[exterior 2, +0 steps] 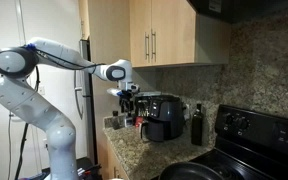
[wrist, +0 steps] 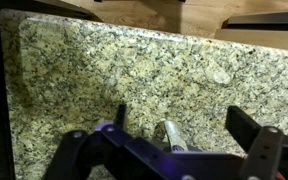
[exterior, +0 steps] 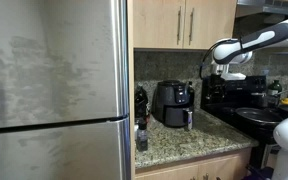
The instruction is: Open the right door of the top cabinet.
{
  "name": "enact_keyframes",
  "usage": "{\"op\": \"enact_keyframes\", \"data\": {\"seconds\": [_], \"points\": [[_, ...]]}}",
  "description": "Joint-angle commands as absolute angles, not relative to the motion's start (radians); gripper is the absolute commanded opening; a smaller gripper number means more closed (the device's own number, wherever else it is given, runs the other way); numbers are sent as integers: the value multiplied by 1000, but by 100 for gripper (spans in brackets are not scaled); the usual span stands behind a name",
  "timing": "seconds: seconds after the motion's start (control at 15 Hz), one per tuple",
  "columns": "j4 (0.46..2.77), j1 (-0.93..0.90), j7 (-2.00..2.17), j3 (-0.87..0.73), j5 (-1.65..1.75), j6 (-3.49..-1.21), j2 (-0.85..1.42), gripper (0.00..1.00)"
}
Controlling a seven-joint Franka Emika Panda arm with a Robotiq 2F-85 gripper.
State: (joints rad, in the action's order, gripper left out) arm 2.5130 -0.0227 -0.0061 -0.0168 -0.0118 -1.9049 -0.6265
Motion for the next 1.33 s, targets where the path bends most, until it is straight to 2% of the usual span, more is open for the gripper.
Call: {"op": "enact_keyframes", "data": {"seconds": [0.0, 0.67, 1.2, 1.27], "points": [[2511, -16, -9, -12, -15, -1902, -626, 100], [2511, -16, -9, -12, -15, -1902, -626, 100], [2225, -53, 105, 155, 30, -1920, -814, 100], [2267, -55, 75, 121, 11, -1929, -772, 100]]}}
